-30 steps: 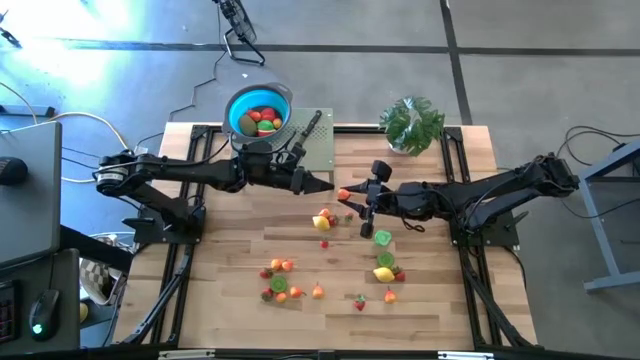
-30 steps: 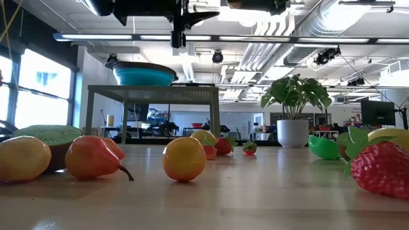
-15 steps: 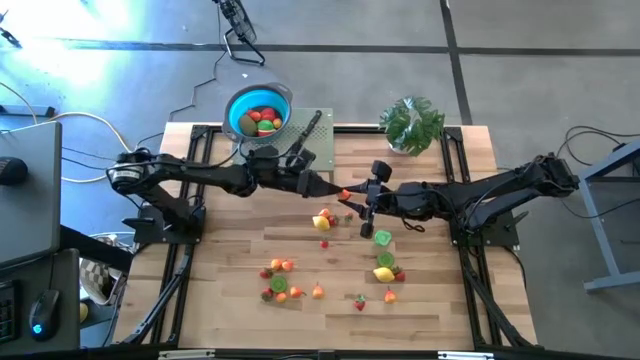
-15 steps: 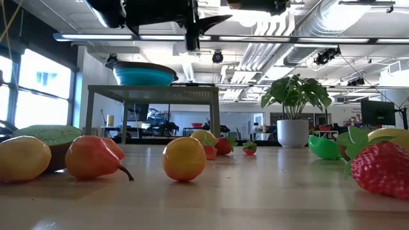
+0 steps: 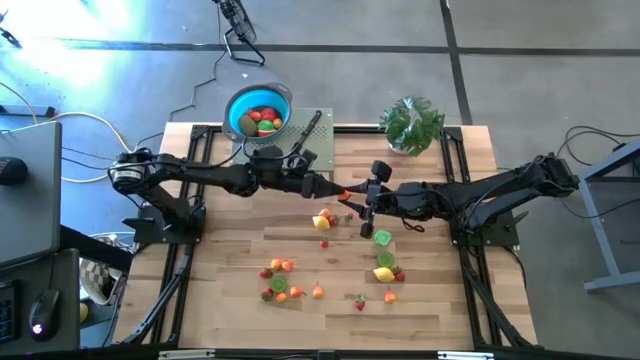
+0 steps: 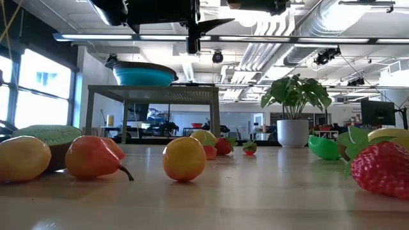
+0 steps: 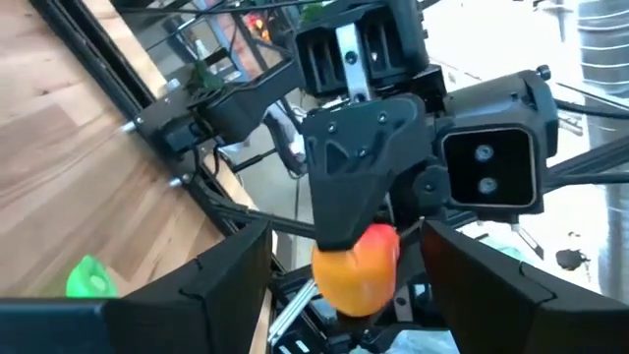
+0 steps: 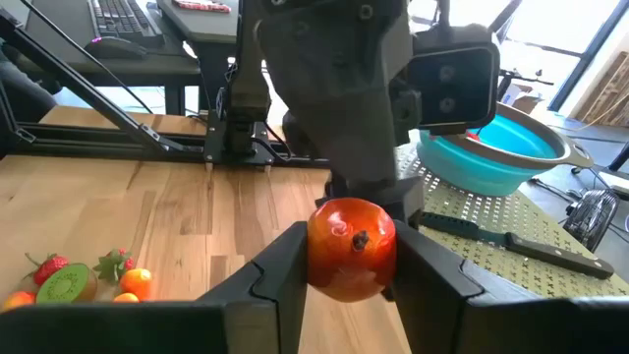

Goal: Pick & Place Fruit
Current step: Put the orange pear into the strainer bowl on the shelf

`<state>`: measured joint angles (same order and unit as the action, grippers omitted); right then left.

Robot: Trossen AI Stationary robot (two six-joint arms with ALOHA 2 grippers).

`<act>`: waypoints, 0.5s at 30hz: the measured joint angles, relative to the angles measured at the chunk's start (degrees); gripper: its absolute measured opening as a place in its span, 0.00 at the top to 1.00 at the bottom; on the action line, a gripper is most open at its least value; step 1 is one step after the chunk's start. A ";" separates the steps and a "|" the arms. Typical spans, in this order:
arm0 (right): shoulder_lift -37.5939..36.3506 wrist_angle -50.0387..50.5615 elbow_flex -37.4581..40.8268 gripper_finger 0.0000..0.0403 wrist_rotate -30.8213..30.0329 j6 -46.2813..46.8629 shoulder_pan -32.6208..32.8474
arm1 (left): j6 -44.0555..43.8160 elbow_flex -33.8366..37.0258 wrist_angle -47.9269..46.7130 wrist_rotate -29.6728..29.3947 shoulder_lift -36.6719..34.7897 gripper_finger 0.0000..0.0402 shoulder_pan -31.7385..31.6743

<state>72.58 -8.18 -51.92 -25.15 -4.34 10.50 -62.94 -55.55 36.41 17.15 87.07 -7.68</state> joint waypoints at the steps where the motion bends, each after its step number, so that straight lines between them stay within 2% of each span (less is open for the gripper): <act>1: 0.00 -0.02 0.00 0.70 0.02 0.00 0.00 | 0.19 0.00 -0.06 -0.31 0.02 0.37 0.24; 15: 0.00 -0.22 0.00 0.70 0.48 0.02 0.00 | 2.54 0.00 0.03 -5.80 0.33 0.37 2.45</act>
<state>72.58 -8.40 -51.92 -24.67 -4.32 10.50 -60.40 -55.55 36.45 11.35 87.39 -5.23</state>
